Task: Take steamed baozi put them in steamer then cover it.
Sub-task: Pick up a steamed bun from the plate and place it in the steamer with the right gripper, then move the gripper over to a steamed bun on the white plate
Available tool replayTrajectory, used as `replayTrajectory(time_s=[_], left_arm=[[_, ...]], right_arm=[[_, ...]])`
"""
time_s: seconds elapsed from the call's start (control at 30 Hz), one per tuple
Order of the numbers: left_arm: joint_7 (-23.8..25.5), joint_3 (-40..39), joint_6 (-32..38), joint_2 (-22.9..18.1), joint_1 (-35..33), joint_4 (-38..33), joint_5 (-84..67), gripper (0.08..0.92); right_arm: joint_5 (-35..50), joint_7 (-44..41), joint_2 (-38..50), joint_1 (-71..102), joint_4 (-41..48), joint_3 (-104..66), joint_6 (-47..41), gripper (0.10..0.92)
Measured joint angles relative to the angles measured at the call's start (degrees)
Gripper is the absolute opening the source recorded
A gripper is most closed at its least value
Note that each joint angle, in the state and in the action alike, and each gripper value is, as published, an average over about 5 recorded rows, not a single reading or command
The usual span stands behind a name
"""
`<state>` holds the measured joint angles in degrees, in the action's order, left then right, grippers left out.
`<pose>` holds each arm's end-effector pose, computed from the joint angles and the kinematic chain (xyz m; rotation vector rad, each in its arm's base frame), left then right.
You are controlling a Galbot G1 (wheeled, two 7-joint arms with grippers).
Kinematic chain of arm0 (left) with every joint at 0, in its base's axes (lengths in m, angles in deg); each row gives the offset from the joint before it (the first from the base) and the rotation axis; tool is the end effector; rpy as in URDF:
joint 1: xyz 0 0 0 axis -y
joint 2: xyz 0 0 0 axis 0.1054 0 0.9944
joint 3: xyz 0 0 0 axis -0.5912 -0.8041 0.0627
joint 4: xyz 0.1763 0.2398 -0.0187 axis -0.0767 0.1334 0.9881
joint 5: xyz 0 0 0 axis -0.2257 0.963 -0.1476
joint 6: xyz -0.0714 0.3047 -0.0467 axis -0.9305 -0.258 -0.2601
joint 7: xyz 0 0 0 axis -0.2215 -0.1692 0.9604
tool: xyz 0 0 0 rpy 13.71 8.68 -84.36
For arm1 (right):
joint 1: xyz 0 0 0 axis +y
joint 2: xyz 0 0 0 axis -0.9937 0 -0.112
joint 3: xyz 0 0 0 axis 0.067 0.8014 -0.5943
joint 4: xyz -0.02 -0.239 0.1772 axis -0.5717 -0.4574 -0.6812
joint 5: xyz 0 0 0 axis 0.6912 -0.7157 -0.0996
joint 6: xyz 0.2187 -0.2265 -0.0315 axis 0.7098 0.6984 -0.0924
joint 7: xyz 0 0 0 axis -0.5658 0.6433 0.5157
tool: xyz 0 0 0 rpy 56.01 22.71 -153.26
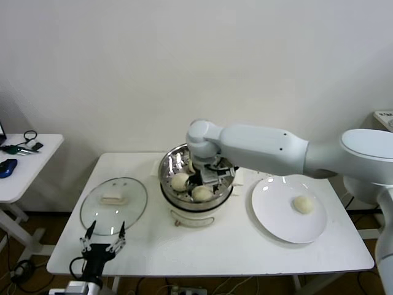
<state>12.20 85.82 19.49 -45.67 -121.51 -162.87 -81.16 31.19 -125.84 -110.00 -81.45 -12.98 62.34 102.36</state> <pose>0.1270 0.0675 -0.3055 0.0840 -2.9831 -0.1958 0.4469 0.1765 -0.0826 -2.0167 -0.1829 -2.2499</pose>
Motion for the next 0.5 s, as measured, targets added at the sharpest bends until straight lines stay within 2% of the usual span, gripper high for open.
replayTrajectory(time_s=[0.5], left_arm=[[0.0, 0.2, 0.0, 0.2, -0.2, -0.7, 0.0, 0.823]], right_arm=[[2.7, 1.5, 3.7, -3.3, 2.2, -2.7, -2.8, 0.823]])
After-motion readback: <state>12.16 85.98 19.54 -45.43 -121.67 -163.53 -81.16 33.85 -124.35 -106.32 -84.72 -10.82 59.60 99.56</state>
